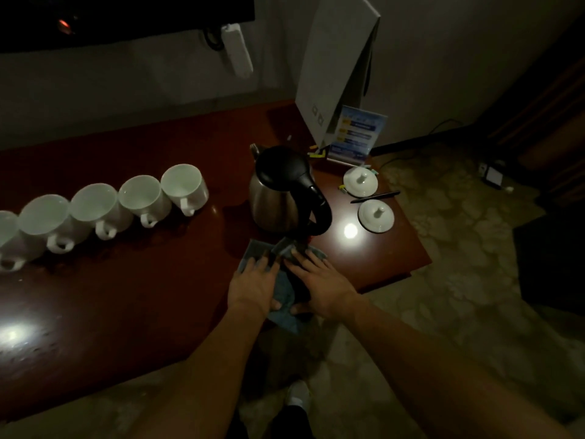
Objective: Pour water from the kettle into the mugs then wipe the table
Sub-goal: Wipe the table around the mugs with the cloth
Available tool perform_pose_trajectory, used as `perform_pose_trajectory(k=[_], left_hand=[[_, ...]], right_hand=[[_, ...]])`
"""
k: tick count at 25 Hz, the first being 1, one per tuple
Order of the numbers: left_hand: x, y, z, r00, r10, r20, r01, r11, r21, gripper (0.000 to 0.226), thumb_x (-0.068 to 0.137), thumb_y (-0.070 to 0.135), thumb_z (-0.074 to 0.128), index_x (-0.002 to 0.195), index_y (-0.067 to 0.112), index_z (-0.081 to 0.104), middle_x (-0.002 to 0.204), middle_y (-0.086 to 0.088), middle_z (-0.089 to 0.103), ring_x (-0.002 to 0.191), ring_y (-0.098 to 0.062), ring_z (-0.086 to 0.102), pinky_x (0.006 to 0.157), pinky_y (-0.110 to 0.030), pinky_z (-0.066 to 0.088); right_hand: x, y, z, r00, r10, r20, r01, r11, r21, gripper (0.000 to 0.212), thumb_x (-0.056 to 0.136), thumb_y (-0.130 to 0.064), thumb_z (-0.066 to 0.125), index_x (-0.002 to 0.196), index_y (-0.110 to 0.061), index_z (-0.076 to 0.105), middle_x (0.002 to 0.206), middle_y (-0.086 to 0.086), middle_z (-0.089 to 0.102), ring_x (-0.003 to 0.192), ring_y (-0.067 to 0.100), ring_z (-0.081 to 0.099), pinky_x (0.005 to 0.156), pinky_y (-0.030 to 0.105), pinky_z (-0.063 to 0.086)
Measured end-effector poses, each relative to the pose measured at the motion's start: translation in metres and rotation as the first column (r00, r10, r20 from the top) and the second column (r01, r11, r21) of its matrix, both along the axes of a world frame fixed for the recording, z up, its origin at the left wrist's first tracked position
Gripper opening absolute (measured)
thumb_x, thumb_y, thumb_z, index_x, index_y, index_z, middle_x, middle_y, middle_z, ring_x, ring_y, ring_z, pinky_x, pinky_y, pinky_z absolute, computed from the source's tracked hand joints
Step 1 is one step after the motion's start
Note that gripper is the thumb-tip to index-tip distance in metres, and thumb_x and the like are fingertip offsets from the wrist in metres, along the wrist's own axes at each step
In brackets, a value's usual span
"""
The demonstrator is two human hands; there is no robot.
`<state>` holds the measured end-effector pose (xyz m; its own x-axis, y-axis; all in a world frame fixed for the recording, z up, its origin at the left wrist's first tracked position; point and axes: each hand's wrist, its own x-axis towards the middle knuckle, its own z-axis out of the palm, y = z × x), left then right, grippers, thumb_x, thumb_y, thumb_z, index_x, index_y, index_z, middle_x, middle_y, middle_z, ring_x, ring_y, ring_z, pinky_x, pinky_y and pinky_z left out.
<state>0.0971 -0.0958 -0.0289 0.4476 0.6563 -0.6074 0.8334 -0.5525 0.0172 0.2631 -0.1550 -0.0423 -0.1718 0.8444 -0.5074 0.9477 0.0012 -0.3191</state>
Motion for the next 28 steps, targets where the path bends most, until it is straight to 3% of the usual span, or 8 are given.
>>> perform_pose_trajectory(k=[8, 12, 19, 24, 28], left_hand=[[0.049, -0.015, 0.005, 0.999, 0.008, 0.045, -0.009, 1.000, 0.010, 0.103, 0.091, 0.055, 0.066, 0.161, 0.029, -0.005, 0.169, -0.002, 0.000, 0.150, -0.032, 0.013, 0.114, -0.048, 0.031], [0.070, -0.021, 0.005, 0.998, 0.012, 0.056, -0.013, 1.000, 0.016, 0.101, 0.093, 0.058, 0.061, 0.161, 0.027, -0.007, 0.168, -0.004, 0.011, 0.151, -0.032, 0.014, 0.115, -0.049, 0.028], [0.097, -0.016, 0.011, 0.997, -0.014, 0.079, 0.020, 0.997, -0.075, 0.098, 0.096, 0.051, 0.060, 0.160, 0.027, -0.010, 0.168, 0.000, -0.013, 0.153, -0.033, 0.007, 0.118, -0.056, 0.018], [0.083, -0.011, 0.023, 0.992, -0.119, 0.041, 0.122, 0.990, -0.072, 0.090, 0.098, 0.054, 0.054, 0.160, 0.029, -0.006, 0.168, 0.001, -0.016, 0.153, -0.031, 0.004, 0.118, -0.060, 0.013], [0.074, -0.010, 0.021, 0.983, -0.177, 0.043, 0.178, 0.984, -0.022, 0.077, 0.104, 0.052, 0.042, 0.161, 0.025, -0.002, 0.169, 0.001, -0.007, 0.153, -0.030, 0.004, 0.119, -0.061, 0.011]], right_hand=[[0.055, -0.008, -0.002, 0.999, 0.035, 0.033, -0.035, 0.999, 0.000, 0.111, 0.081, -0.062, 0.070, 0.160, -0.036, -0.004, 0.169, -0.007, -0.015, 0.155, 0.020, -0.012, 0.124, 0.043, -0.002], [0.082, -0.007, 0.002, 0.999, 0.040, 0.027, -0.039, 0.999, -0.034, 0.113, 0.080, -0.058, 0.073, 0.160, -0.038, -0.004, 0.169, -0.008, -0.014, 0.155, 0.020, -0.012, 0.124, 0.046, 0.002], [0.102, -0.013, 0.000, 0.996, -0.086, 0.034, 0.088, 0.995, -0.040, 0.117, 0.079, -0.059, 0.074, 0.161, -0.034, -0.005, 0.169, -0.004, -0.014, 0.155, 0.025, -0.010, 0.124, 0.049, 0.006], [0.092, -0.014, 0.004, 0.980, -0.190, 0.065, 0.193, 0.980, -0.043, 0.116, 0.082, -0.057, 0.072, 0.161, -0.028, -0.008, 0.169, 0.003, -0.014, 0.155, 0.032, -0.009, 0.124, 0.051, 0.003], [0.086, -0.009, 0.003, 0.969, -0.239, 0.063, 0.242, 0.969, -0.049, 0.117, 0.084, -0.054, 0.072, 0.161, -0.025, -0.012, 0.169, 0.007, -0.016, 0.155, 0.034, -0.012, 0.124, 0.053, 0.002]])
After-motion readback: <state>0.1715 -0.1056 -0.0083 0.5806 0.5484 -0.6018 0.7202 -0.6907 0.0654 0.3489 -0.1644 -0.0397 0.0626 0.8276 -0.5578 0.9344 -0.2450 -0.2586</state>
